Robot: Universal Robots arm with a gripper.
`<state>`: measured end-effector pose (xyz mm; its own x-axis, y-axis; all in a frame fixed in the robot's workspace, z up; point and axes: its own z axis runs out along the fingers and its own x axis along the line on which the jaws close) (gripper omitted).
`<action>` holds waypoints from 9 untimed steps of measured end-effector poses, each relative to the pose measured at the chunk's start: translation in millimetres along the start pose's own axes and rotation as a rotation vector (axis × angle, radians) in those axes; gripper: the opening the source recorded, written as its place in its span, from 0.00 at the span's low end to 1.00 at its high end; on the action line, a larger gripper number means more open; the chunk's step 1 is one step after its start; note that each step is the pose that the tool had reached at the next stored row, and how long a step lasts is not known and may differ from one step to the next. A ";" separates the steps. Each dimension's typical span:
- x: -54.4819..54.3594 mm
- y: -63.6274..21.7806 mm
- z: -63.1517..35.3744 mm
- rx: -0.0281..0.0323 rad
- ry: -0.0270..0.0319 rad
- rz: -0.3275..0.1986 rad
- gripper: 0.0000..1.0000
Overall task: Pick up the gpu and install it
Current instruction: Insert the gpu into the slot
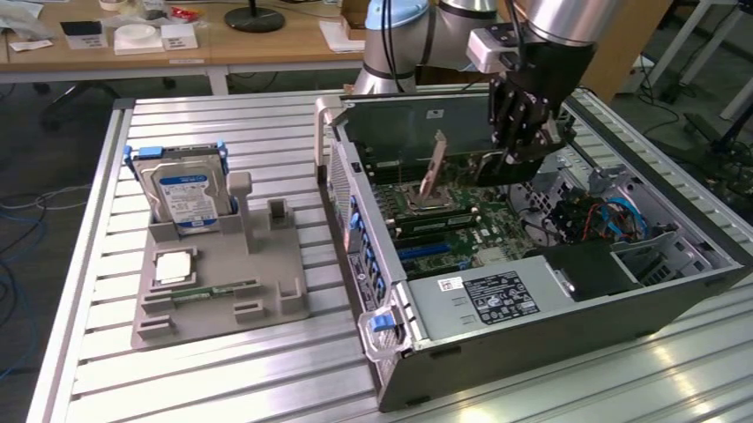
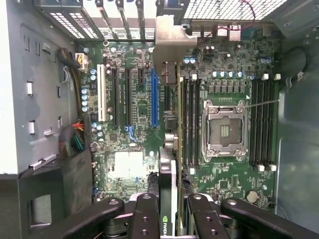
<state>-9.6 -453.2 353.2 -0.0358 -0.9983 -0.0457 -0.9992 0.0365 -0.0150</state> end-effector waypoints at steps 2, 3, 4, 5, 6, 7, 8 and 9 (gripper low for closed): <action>0.6 2.4 2.6 -0.0001 0.0004 0.000 0.27; 0.7 3.9 4.3 -0.0001 0.0004 0.000 0.27; 0.9 5.6 6.1 -0.0001 0.0004 0.001 0.27; 1.0 7.1 8.0 0.0000 0.0002 0.001 0.27; 1.1 8.7 9.7 0.0000 0.0002 0.001 0.27; 1.4 10.0 11.3 0.0000 0.0004 0.002 0.27; 2.1 10.5 12.1 -0.0001 0.0005 0.002 0.27; 3.3 10.7 12.8 -0.0001 0.0006 0.002 0.27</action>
<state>-20.2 -455.5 340.1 -0.0374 -0.9983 -0.0451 -0.9992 0.0381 -0.0148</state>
